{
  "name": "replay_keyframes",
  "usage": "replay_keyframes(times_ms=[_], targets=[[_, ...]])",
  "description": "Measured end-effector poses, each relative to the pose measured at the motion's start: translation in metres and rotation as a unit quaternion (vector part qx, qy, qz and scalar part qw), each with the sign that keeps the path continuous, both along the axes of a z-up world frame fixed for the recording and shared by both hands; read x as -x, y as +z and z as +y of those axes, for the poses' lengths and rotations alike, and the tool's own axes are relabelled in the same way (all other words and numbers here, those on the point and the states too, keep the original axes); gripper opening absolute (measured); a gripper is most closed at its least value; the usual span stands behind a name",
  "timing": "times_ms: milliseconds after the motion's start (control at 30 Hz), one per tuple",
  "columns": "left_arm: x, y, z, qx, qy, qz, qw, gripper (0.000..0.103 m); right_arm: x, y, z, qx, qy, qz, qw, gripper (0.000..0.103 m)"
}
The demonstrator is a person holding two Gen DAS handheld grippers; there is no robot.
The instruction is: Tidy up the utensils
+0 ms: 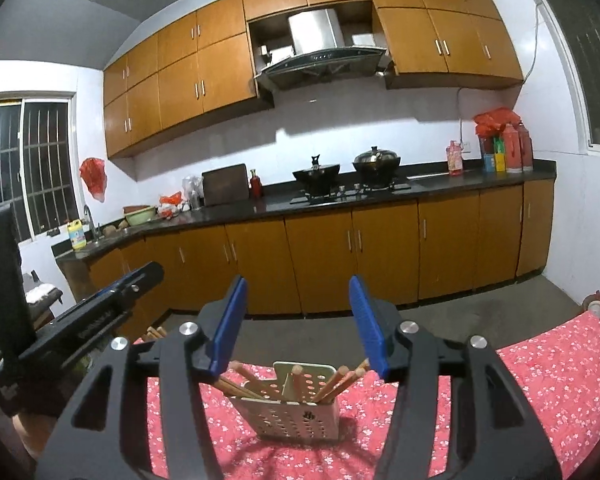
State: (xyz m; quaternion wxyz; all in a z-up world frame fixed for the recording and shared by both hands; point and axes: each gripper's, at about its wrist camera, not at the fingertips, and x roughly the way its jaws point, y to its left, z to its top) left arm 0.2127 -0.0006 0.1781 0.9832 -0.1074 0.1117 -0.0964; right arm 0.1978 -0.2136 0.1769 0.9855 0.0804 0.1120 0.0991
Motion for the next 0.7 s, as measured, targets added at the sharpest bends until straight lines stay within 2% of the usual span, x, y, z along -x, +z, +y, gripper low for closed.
replay_keyframes(times_ms=[167,267,367,533,600,700], targets=[[0.014,0.005,0.009,0.009,-0.001,-0.004,1.0000,0.038,0.022,-0.001,-0.001,0.002,0.000,-0.007,1.000,0.059],[0.030,0.005,0.017,0.009,0.001,-0.005,0.9999,0.050,0.037,-0.005,-0.003,0.004,0.000,-0.010,1.000,0.064],[0.052,-0.002,0.024,0.002,0.003,-0.004,1.0000,0.056,0.053,-0.013,-0.003,0.002,0.000,-0.008,1.000,0.068],[0.087,-0.019,0.033,-0.026,0.011,-0.001,0.9996,0.079,0.082,-0.031,-0.002,0.010,-0.005,-0.005,1.000,0.079],[0.102,-0.029,0.035,-0.040,0.016,-0.002,0.9991,0.092,0.093,-0.040,0.001,0.020,-0.006,-0.004,1.000,0.086],[0.119,-0.042,0.034,-0.066,0.029,-0.004,0.9974,0.099,0.108,-0.054,0.009,0.039,-0.009,-0.002,0.999,0.093]])
